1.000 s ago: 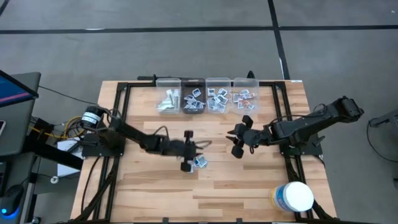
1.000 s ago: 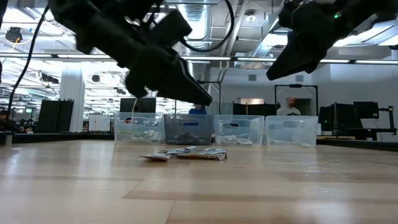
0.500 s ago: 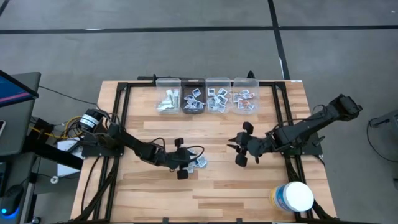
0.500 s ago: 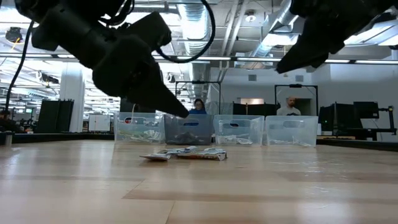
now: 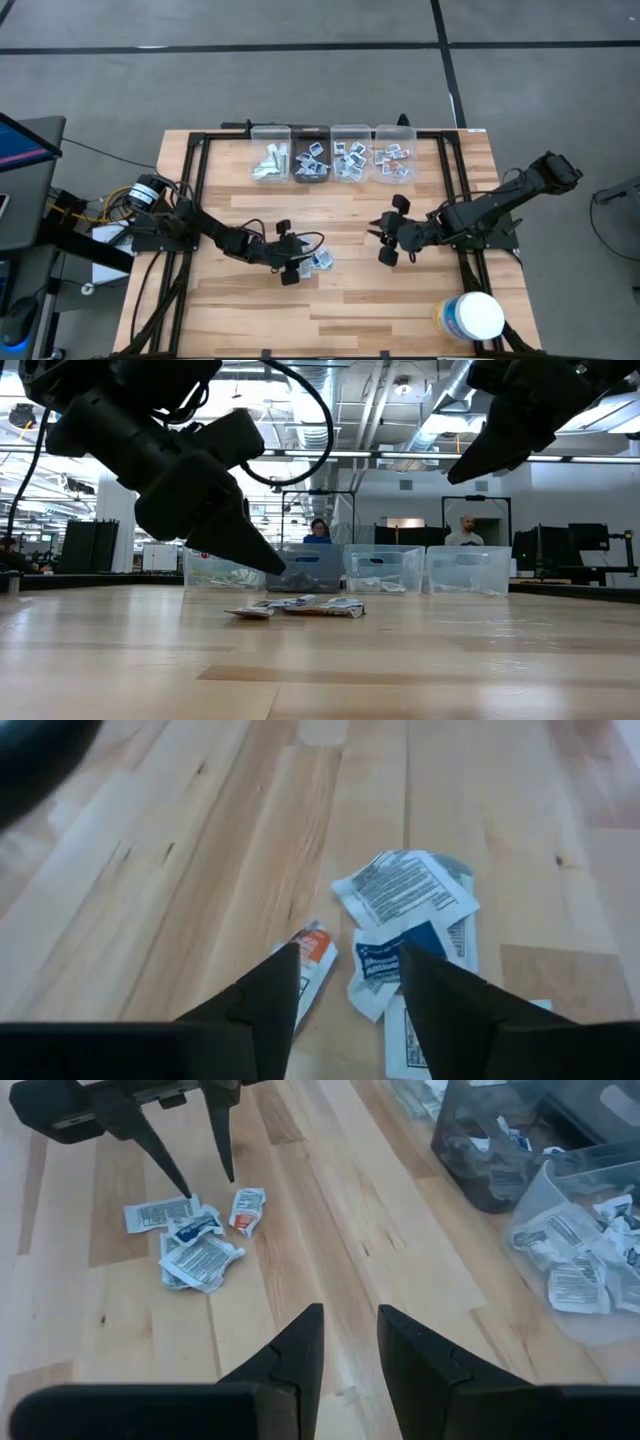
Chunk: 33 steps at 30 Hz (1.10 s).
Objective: Pick & Place First Aid Supplies
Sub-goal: Put the alcohol pad into the black bin
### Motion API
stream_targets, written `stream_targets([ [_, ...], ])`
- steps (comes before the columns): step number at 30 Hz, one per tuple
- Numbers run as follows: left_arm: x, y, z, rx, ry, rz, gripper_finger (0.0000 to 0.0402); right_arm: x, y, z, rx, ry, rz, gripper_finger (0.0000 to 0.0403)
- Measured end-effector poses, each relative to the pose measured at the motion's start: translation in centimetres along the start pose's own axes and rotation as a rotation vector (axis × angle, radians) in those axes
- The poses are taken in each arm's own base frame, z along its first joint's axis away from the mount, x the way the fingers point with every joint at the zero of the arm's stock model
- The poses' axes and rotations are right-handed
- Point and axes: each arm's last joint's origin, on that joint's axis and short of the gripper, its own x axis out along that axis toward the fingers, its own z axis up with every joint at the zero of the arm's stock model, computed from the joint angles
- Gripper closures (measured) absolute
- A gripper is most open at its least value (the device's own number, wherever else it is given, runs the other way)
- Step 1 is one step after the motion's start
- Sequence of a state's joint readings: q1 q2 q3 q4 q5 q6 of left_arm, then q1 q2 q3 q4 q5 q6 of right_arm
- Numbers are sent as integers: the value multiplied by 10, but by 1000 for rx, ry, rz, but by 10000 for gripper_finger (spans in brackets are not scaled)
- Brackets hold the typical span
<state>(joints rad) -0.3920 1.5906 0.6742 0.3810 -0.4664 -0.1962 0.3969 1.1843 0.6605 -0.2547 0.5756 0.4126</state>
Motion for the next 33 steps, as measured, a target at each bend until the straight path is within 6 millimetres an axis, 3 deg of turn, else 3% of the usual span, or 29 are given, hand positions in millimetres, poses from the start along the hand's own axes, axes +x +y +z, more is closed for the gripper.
stream_targets([
  [6, 3, 5, 0, -12, 24, -80, 225, 0, 0, 0, -3, 0, -10, 312],
  [17, 8, 11, 0, -27, 40, -123, 258, 0, -1, -2, -12, 12, -16, 312],
  [33, 35, 2, -23, -33, 30, -135, 279, 0, -2, -3, -13, 23, -19, 312],
])
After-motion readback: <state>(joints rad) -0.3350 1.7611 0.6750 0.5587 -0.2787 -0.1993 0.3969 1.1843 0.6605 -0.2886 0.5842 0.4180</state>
